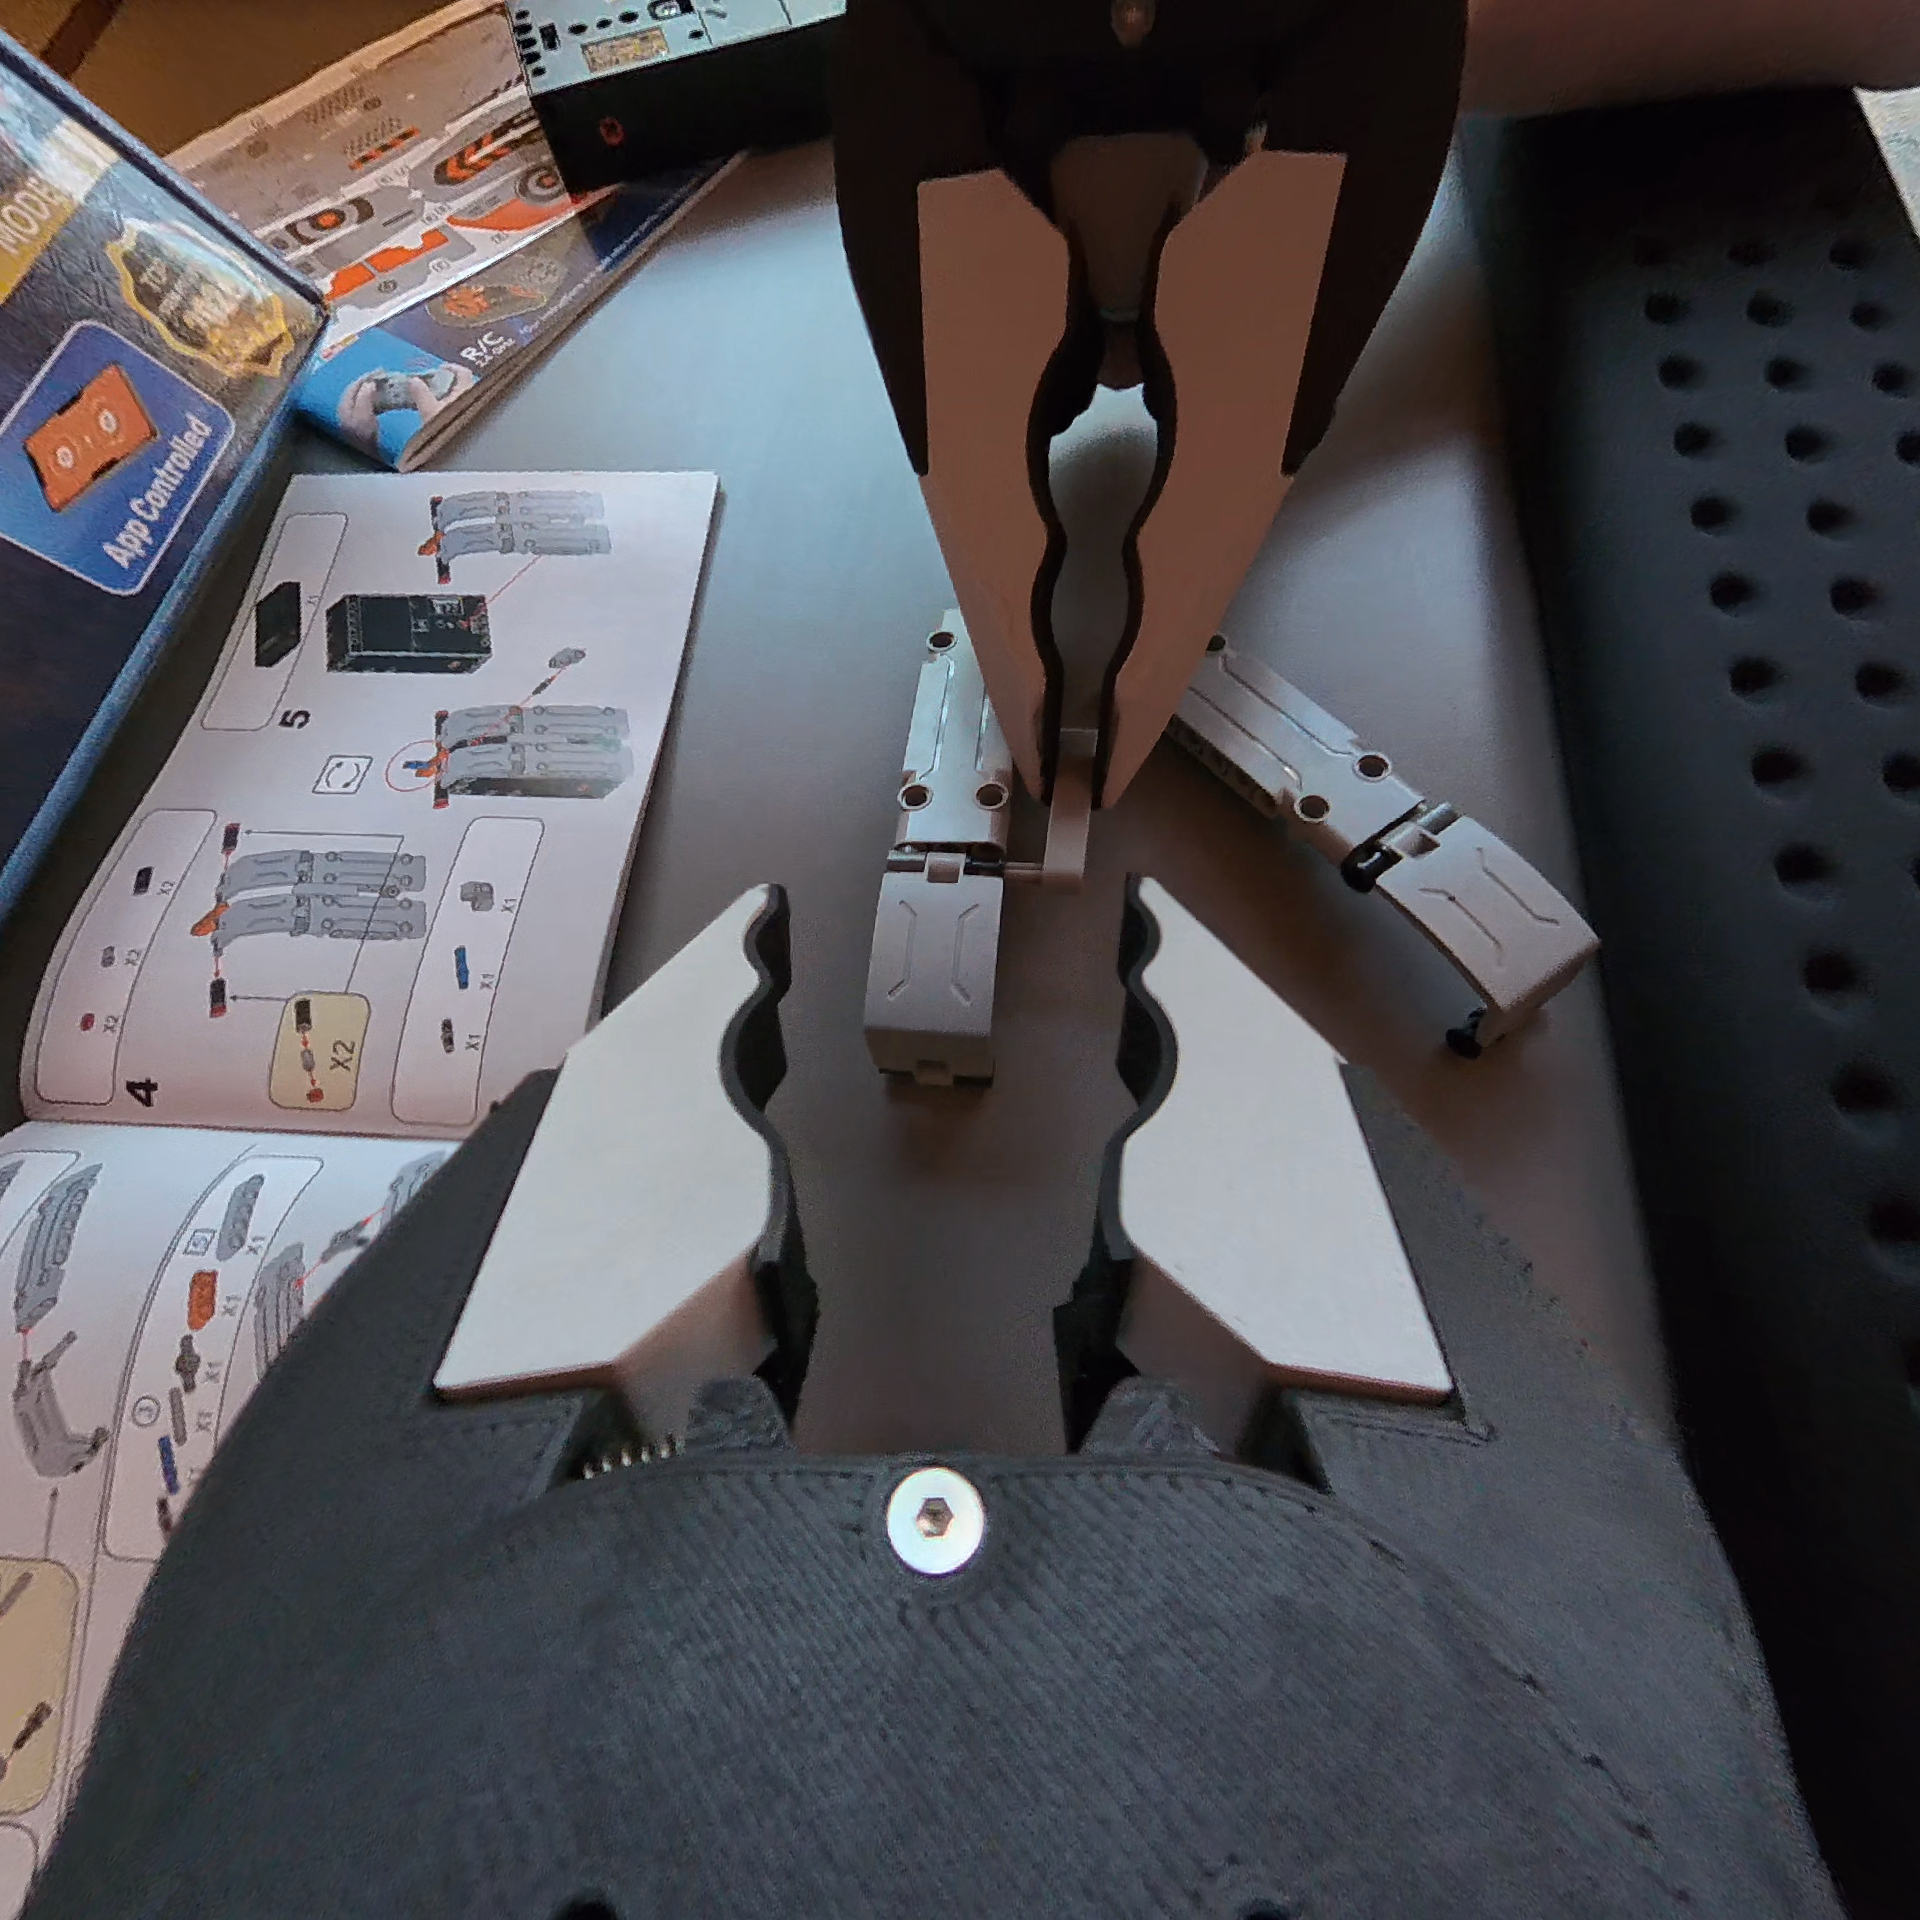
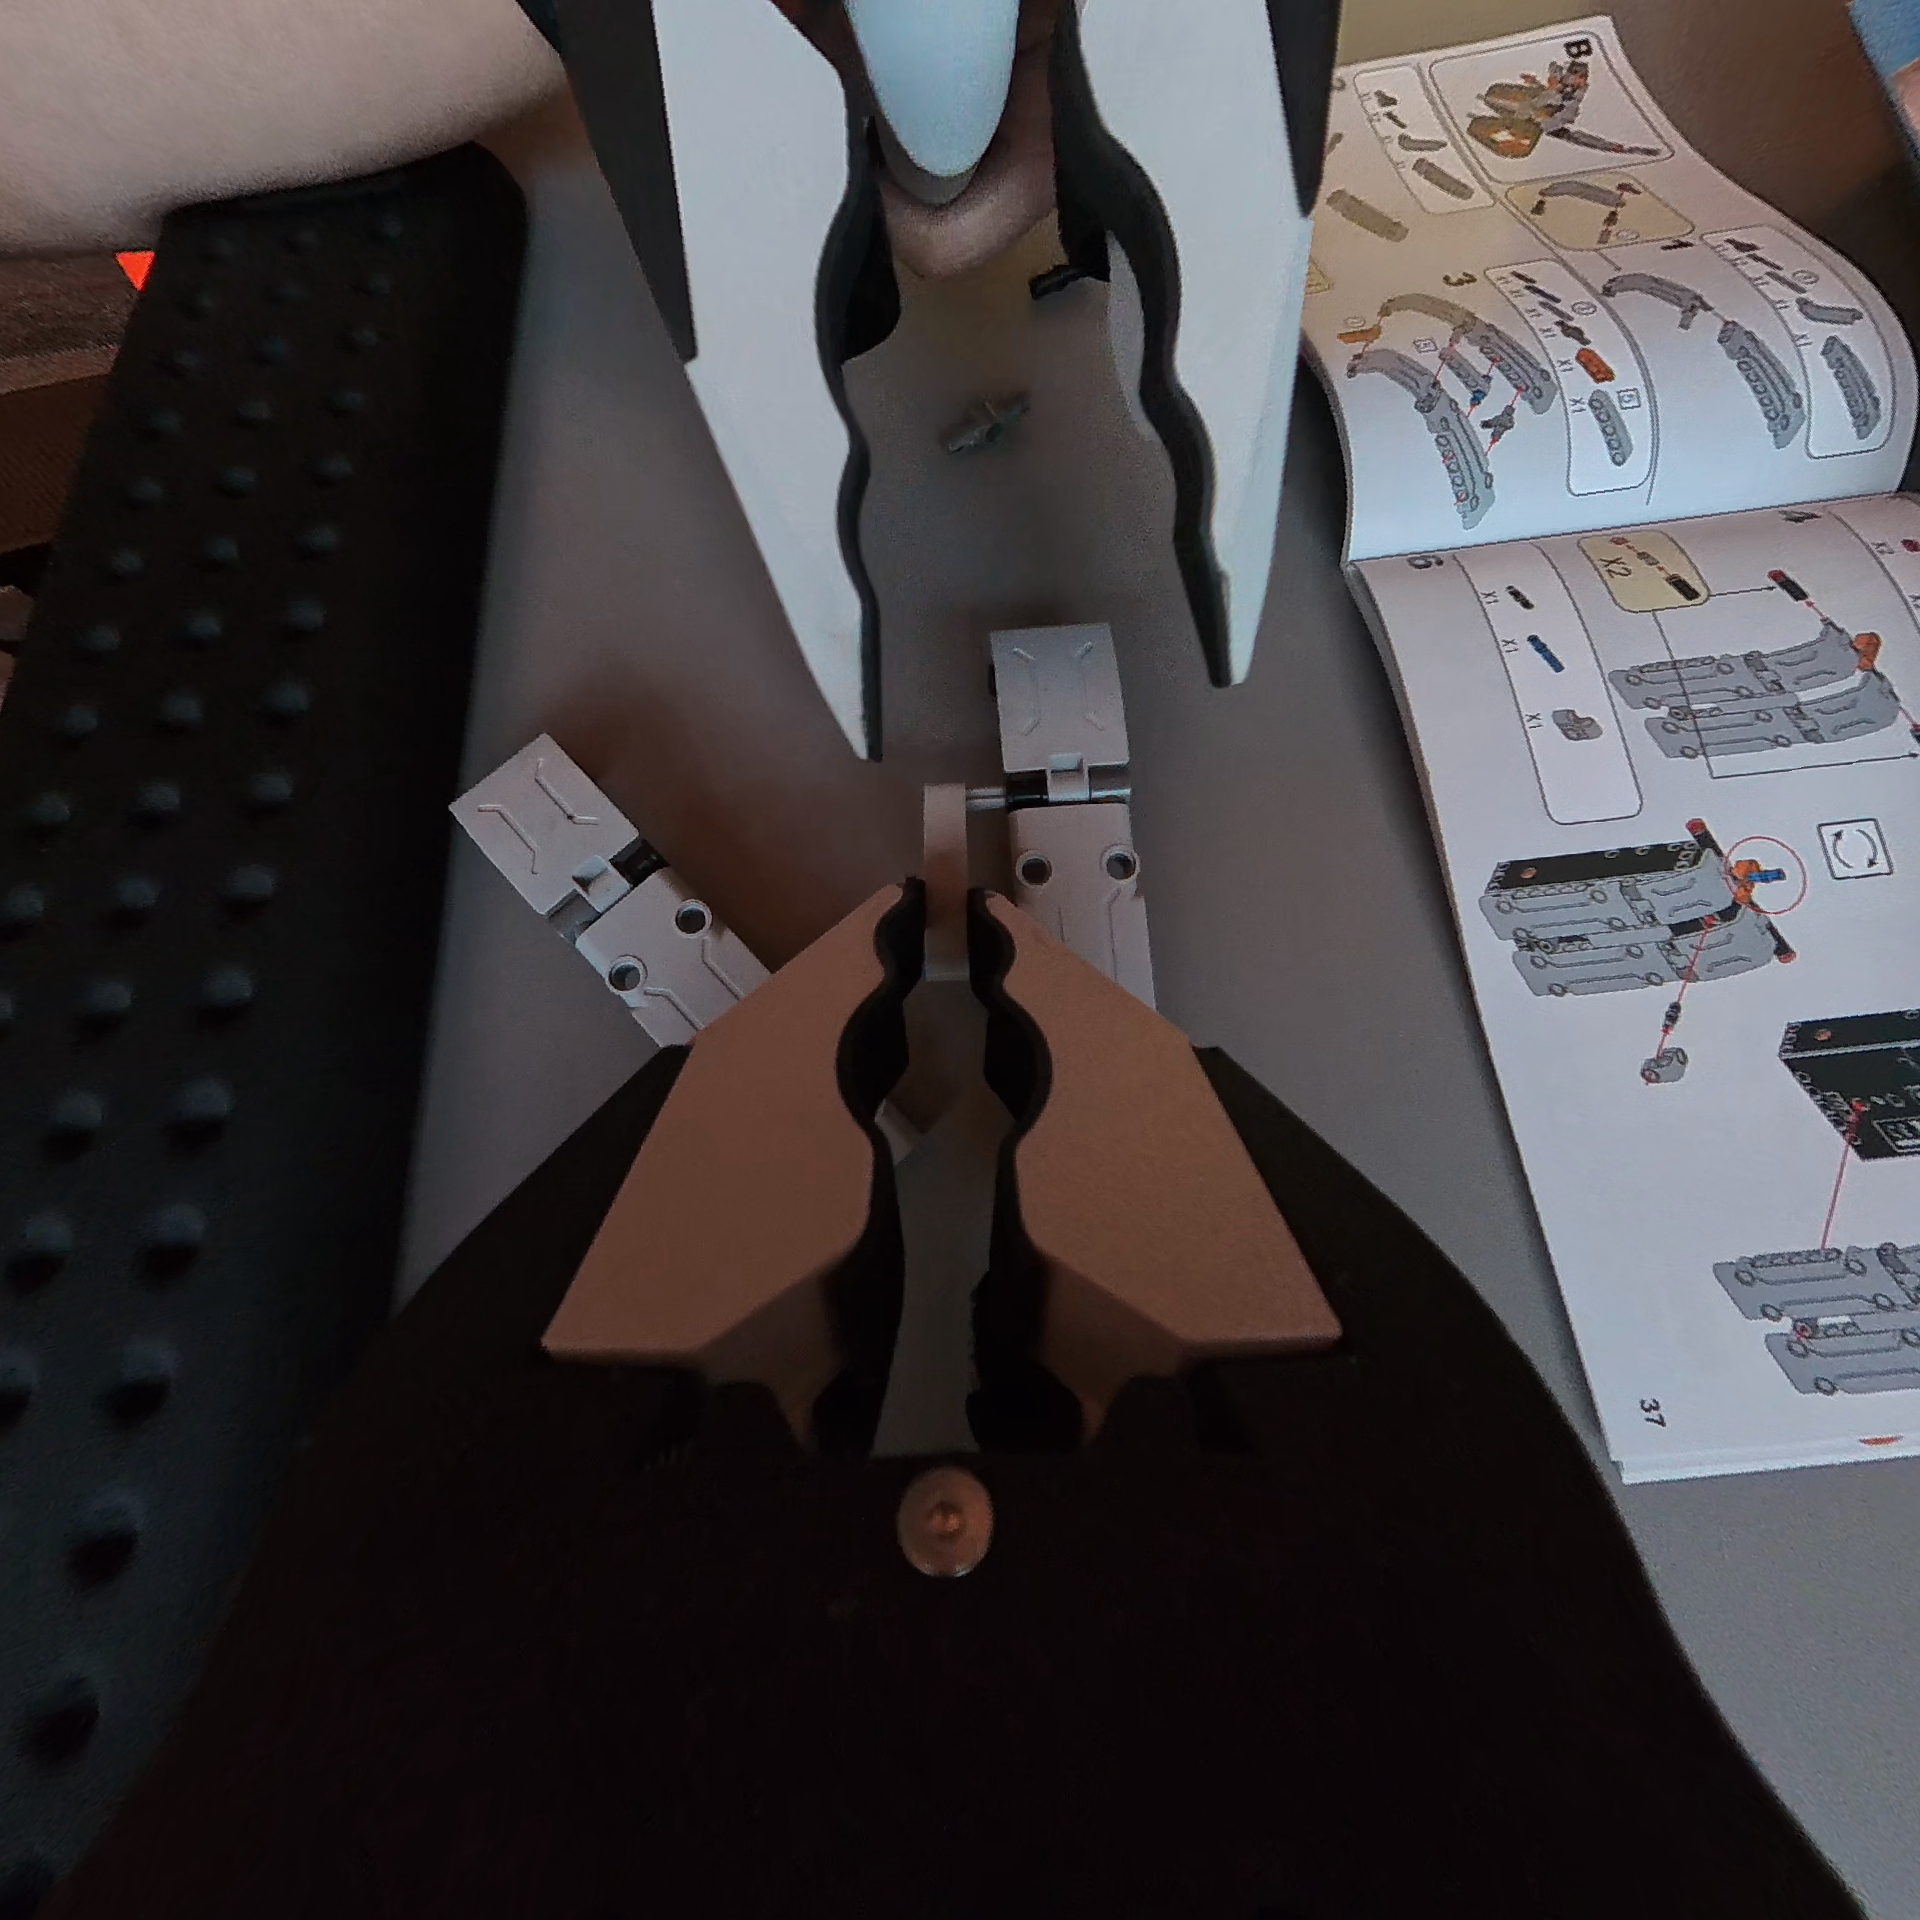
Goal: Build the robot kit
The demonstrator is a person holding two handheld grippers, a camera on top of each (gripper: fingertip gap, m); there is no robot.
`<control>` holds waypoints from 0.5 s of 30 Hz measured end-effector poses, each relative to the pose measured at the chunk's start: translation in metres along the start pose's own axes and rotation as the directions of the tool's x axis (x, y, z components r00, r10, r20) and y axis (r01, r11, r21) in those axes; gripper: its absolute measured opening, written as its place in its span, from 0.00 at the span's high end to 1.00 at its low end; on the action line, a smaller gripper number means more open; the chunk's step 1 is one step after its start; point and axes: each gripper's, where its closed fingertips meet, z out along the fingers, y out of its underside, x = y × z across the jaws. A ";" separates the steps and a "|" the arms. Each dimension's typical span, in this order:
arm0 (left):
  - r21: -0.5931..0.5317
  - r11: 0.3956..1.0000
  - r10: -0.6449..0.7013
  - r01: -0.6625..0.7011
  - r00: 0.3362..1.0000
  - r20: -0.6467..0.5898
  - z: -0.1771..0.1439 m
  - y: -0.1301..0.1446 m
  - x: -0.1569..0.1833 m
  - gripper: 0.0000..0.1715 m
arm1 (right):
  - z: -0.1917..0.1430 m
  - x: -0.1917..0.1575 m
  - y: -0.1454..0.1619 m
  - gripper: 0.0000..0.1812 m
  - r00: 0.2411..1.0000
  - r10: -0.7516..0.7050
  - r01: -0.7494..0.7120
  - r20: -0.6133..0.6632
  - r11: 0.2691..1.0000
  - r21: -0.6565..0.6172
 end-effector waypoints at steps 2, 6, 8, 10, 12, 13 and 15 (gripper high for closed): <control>-0.015 1.000 0.018 -0.018 1.000 0.003 0.006 -0.002 0.001 0.63 | 0.000 0.001 0.000 0.96 1.000 -0.003 0.003 -0.002 1.000 0.000; -0.087 0.995 0.058 -0.057 0.998 0.000 0.025 0.007 0.004 0.73 | 0.000 0.002 0.000 0.96 1.000 -0.004 0.004 -0.009 1.000 0.006; -0.074 0.996 0.047 -0.047 0.999 0.004 0.028 0.007 0.003 0.74 | -0.002 0.003 0.001 0.96 1.000 -0.024 0.024 -0.019 1.000 0.007; -0.056 0.998 0.023 -0.023 1.000 0.001 0.028 0.007 0.003 0.74 | -0.011 0.006 0.003 0.93 0.997 -0.066 0.067 -0.043 0.998 0.007; -0.044 0.999 0.008 -0.008 1.000 -0.007 0.026 0.008 0.004 0.74 | -0.026 0.008 0.003 0.84 0.994 -0.087 0.089 -0.067 0.995 0.037; -0.039 0.999 0.003 -0.004 1.000 -0.007 0.025 0.008 0.004 0.74 | -0.034 0.011 0.006 0.84 0.993 -0.091 0.095 -0.079 0.994 0.045; -0.031 1.000 -0.003 0.003 1.000 -0.008 0.024 0.009 0.004 0.74 | -0.047 0.016 0.011 0.79 0.992 -0.083 0.089 -0.090 0.993 0.073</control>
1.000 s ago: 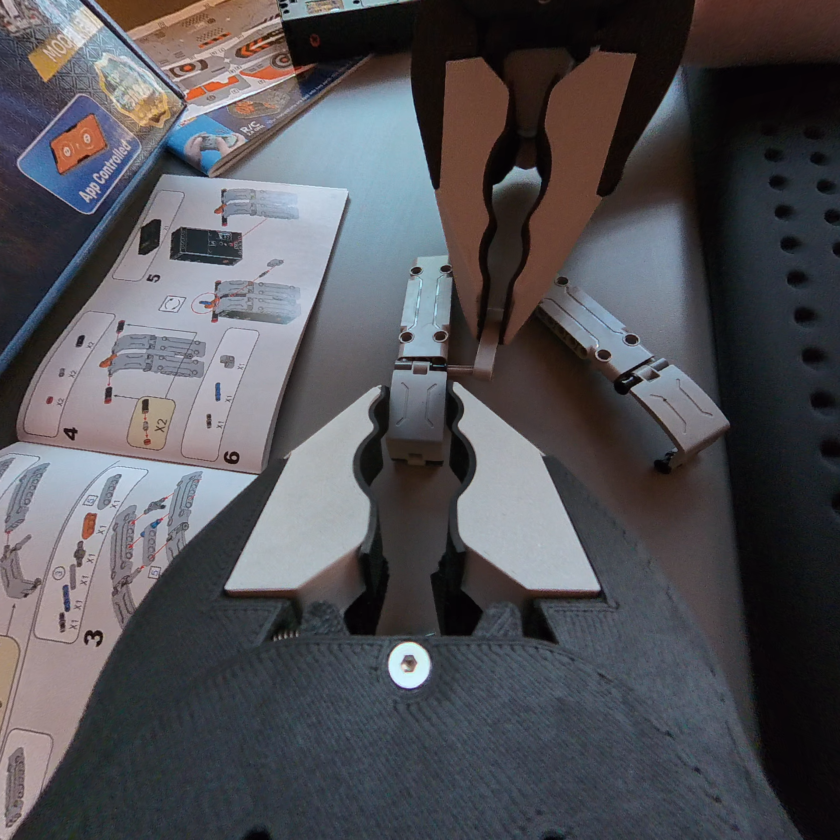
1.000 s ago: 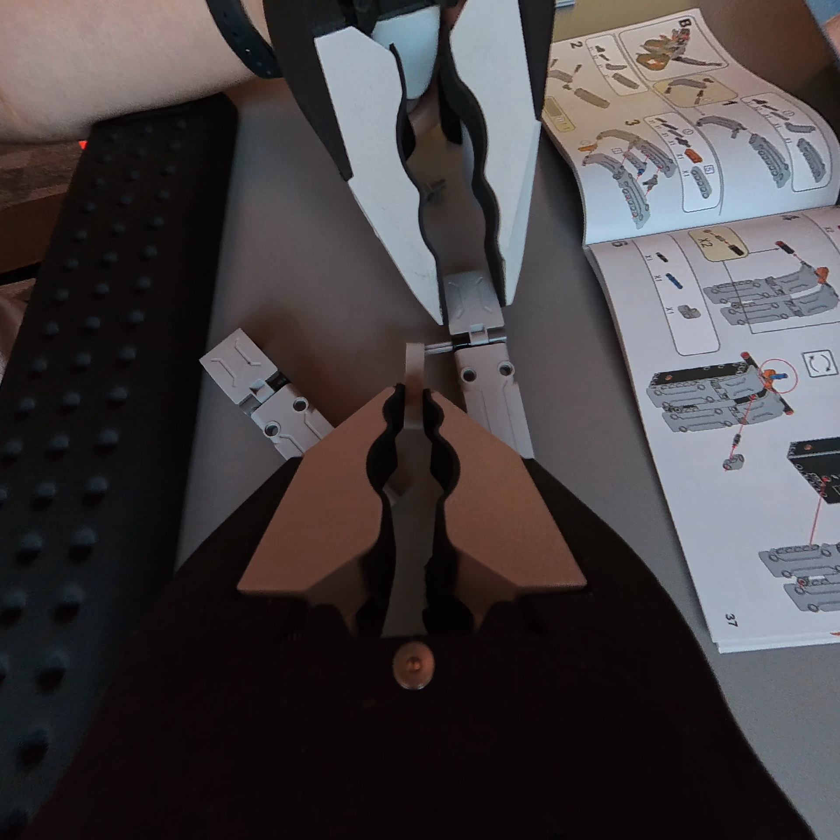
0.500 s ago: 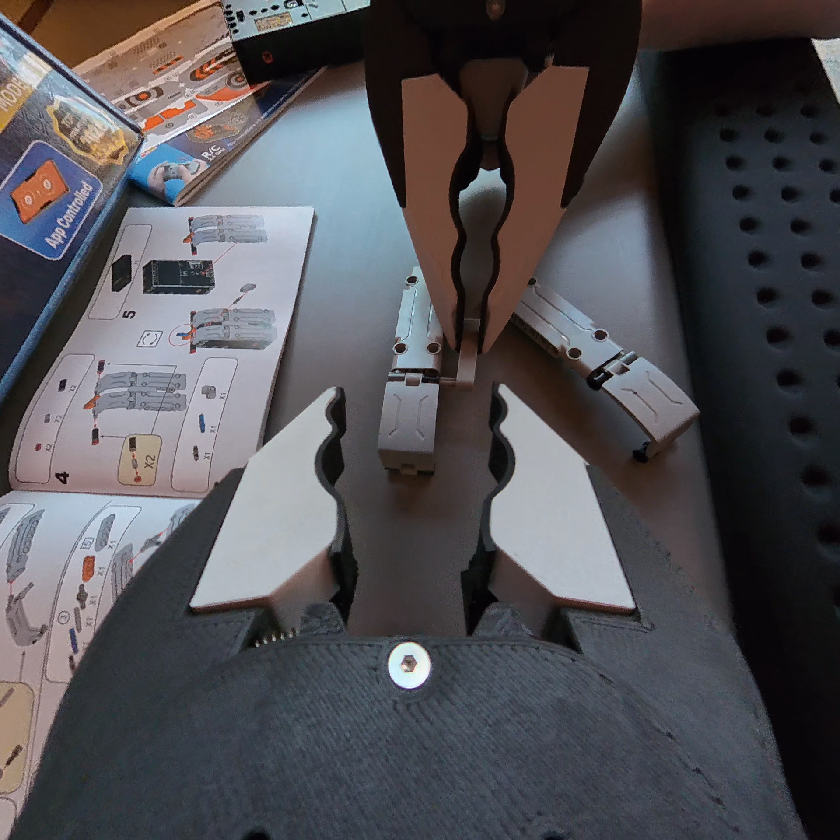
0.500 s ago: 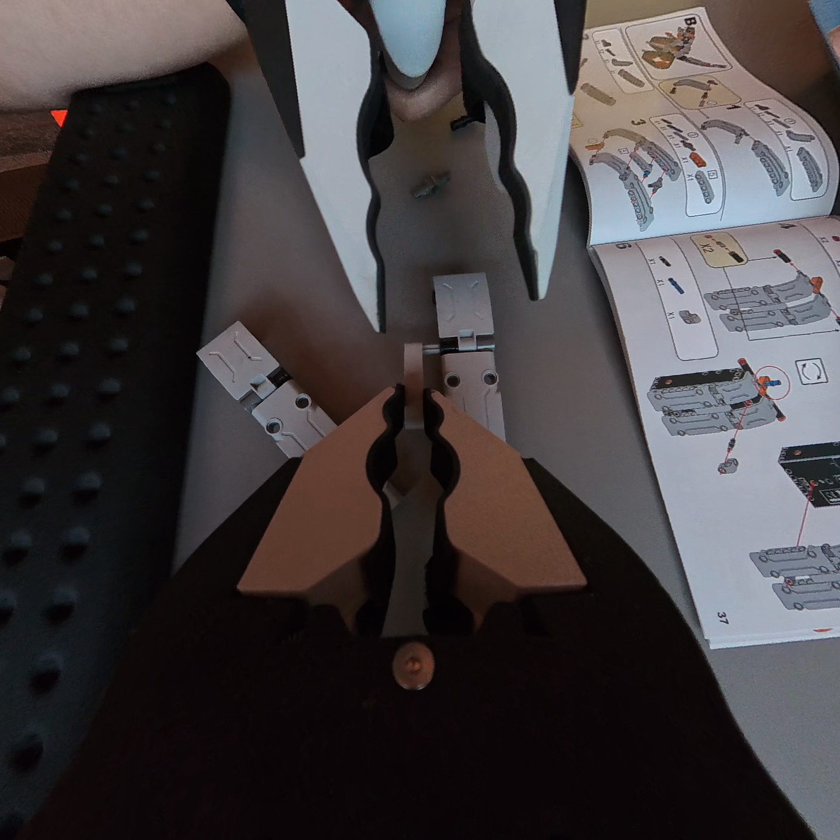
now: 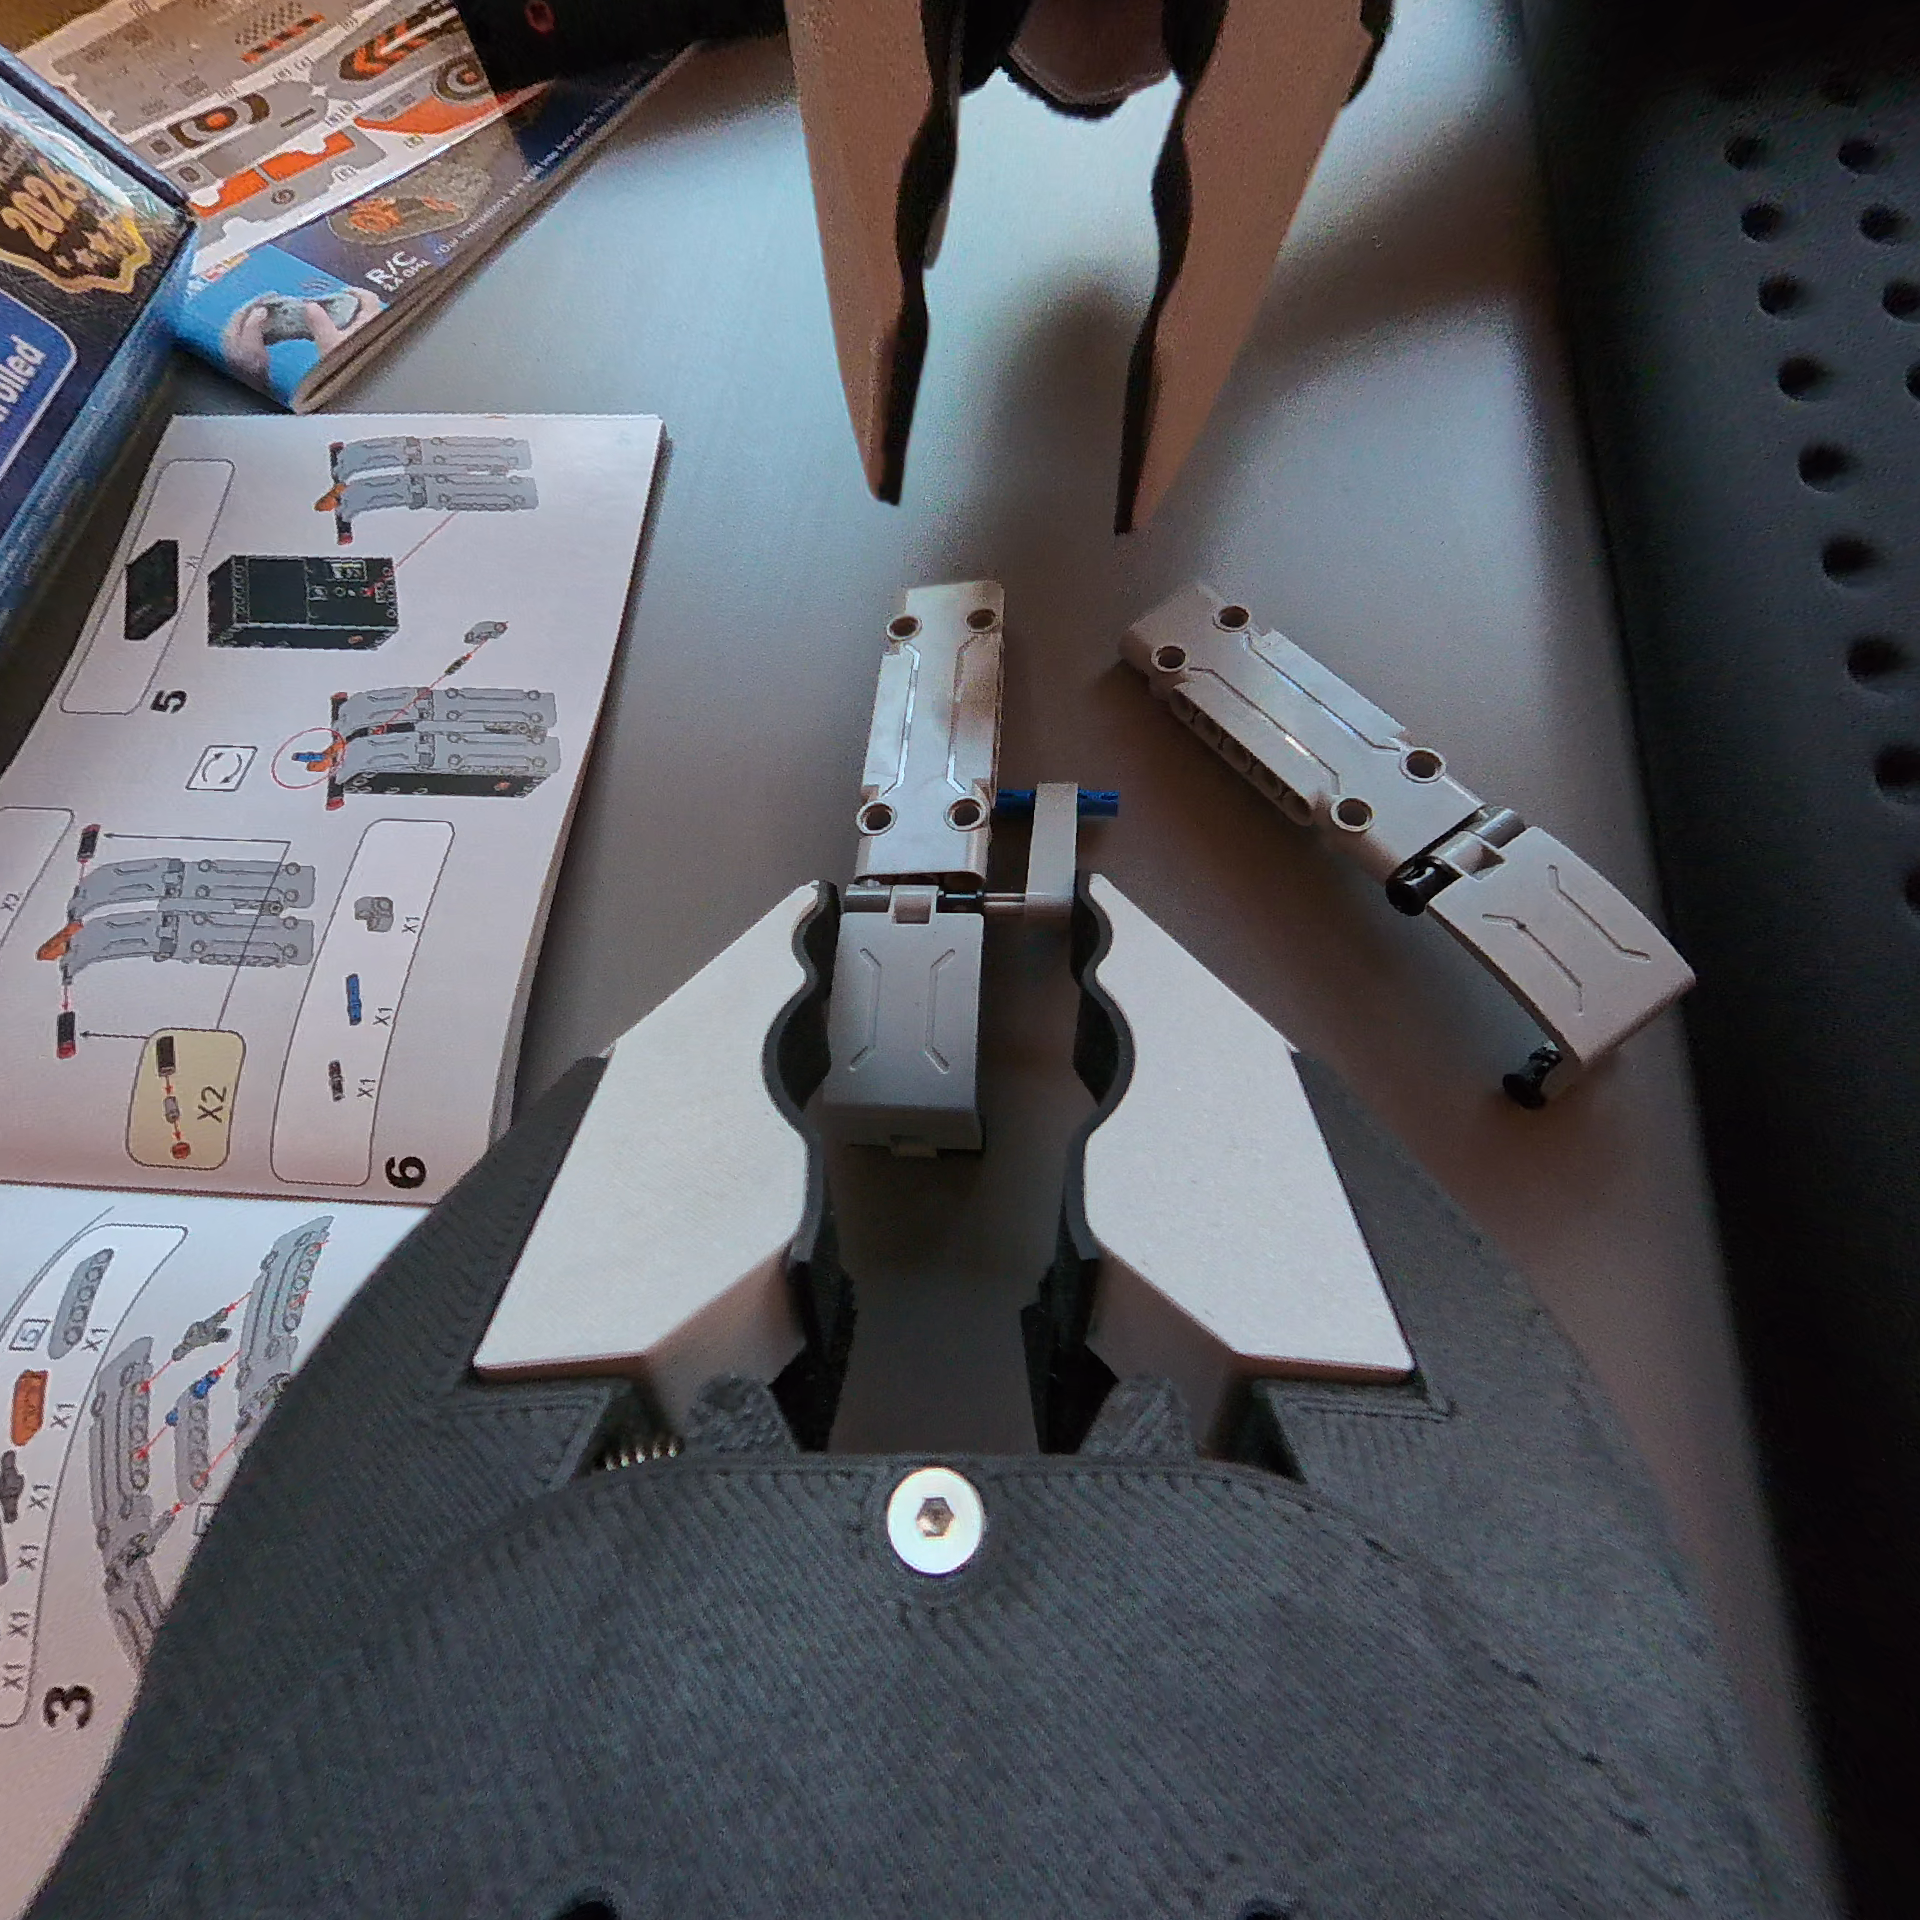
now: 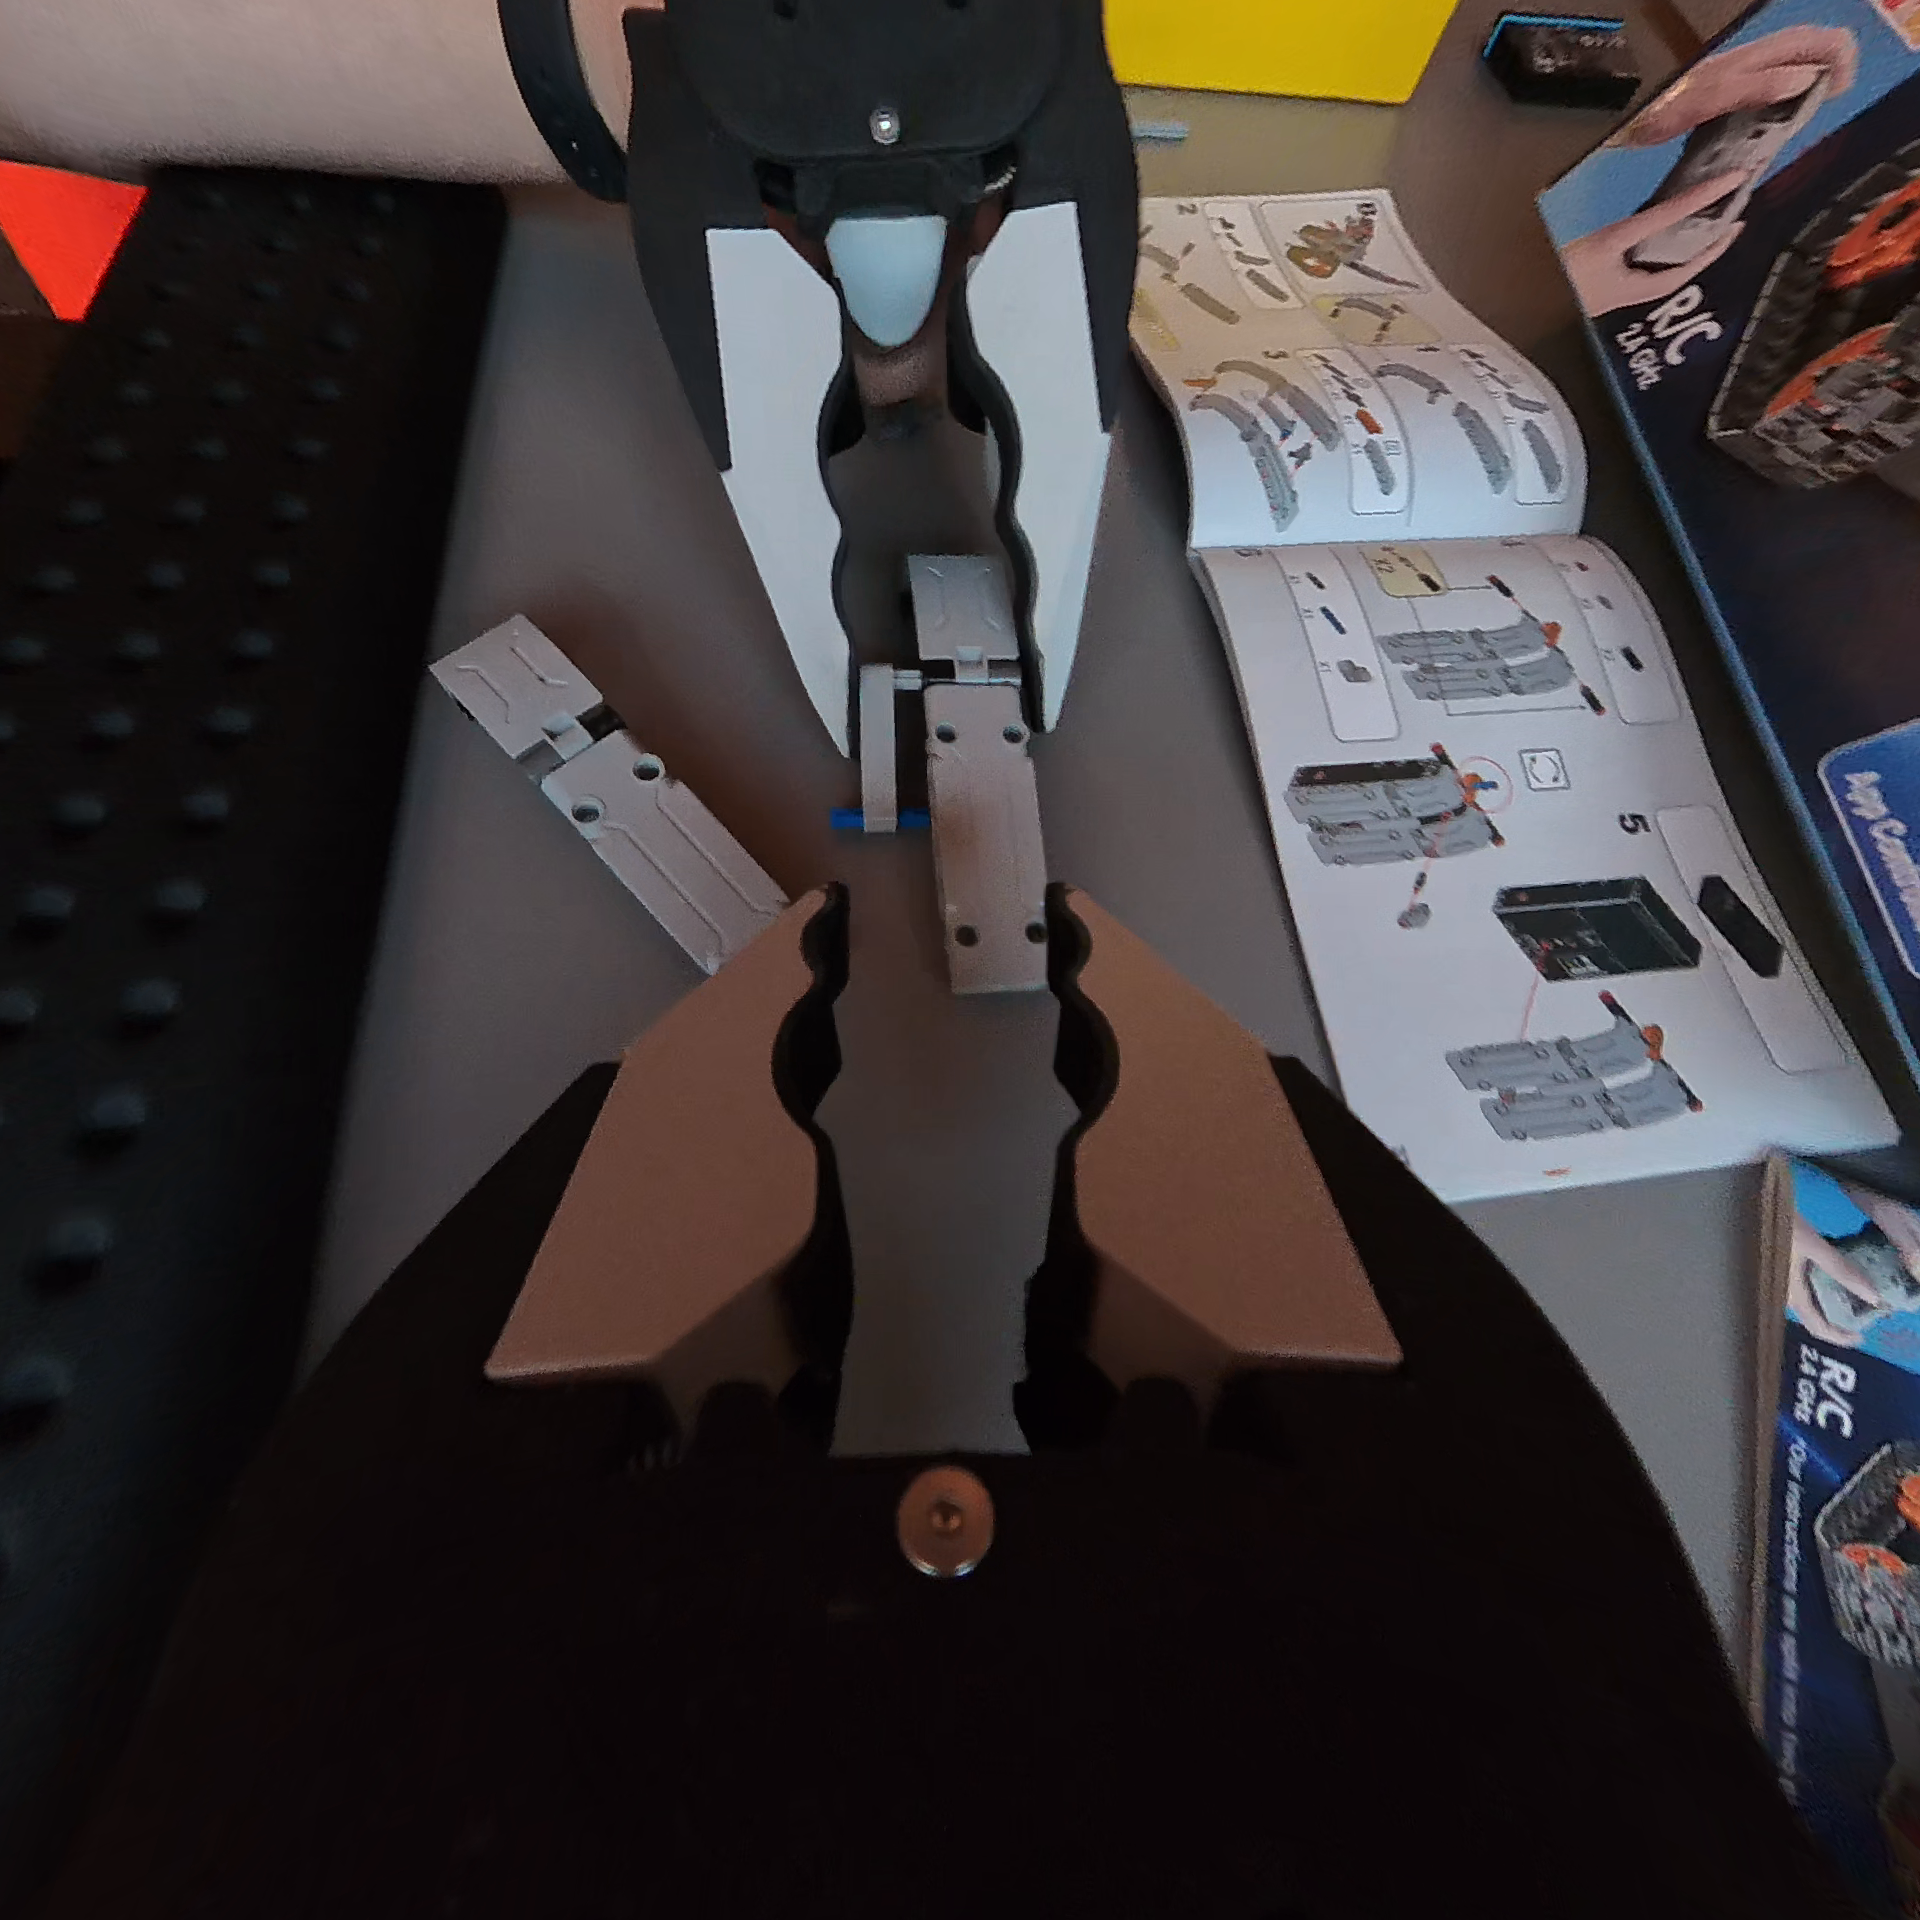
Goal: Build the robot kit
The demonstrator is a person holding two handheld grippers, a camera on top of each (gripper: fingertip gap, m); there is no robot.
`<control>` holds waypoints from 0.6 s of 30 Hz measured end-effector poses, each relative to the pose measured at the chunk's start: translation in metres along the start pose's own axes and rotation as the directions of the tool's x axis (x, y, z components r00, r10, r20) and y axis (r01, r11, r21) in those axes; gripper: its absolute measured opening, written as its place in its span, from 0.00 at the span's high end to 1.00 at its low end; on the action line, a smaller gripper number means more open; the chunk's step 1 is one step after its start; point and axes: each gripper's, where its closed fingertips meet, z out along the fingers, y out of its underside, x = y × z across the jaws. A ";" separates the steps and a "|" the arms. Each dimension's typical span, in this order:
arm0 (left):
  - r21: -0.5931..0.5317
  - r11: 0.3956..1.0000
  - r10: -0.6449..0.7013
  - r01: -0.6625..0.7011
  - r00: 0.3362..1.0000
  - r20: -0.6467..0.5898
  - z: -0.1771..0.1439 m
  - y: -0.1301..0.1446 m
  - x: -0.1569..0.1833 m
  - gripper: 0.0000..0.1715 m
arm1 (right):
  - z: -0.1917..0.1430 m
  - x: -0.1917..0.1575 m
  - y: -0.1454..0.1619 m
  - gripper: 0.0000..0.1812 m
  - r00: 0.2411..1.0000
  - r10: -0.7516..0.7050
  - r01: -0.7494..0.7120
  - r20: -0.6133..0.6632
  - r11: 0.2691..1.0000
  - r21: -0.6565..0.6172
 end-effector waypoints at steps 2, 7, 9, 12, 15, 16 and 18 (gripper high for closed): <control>0.003 1.000 -0.010 0.010 1.000 -0.004 -0.001 0.000 0.000 0.74 | -0.003 0.004 0.002 0.79 0.999 0.038 -0.038 0.010 0.999 0.018; 0.006 1.000 -0.015 0.015 1.000 0.000 -0.002 0.001 0.000 0.75 | 0.014 -0.012 -0.009 0.82 0.999 -0.019 0.017 0.044 0.999 0.034; 0.007 1.000 -0.020 0.020 1.000 0.006 -0.003 0.001 -0.001 0.75 | 0.022 -0.018 -0.010 0.81 0.996 -0.080 0.080 0.025 0.997 0.015; 0.018 0.998 -0.052 0.052 0.999 -0.004 -0.006 -0.002 -0.001 0.75 | 0.028 -0.014 -0.011 0.76 0.975 -0.212 0.212 -0.067 0.977 -0.010; 0.032 0.995 -0.094 0.094 0.995 -0.021 -0.008 -0.005 -0.001 0.75 | 0.030 -0.005 -0.011 0.74 0.943 -0.295 0.292 -0.153 0.956 -0.041; 0.038 0.994 -0.103 0.104 0.995 -0.018 -0.009 -0.006 -0.001 0.75 | 0.032 -0.005 -0.013 0.73 0.942 -0.296 0.294 -0.157 0.955 -0.035; 0.049 0.992 -0.118 0.119 0.993 -0.012 -0.010 -0.008 -0.004 0.75 | 0.037 -0.006 -0.012 0.71 0.949 -0.277 0.275 -0.153 0.961 -0.035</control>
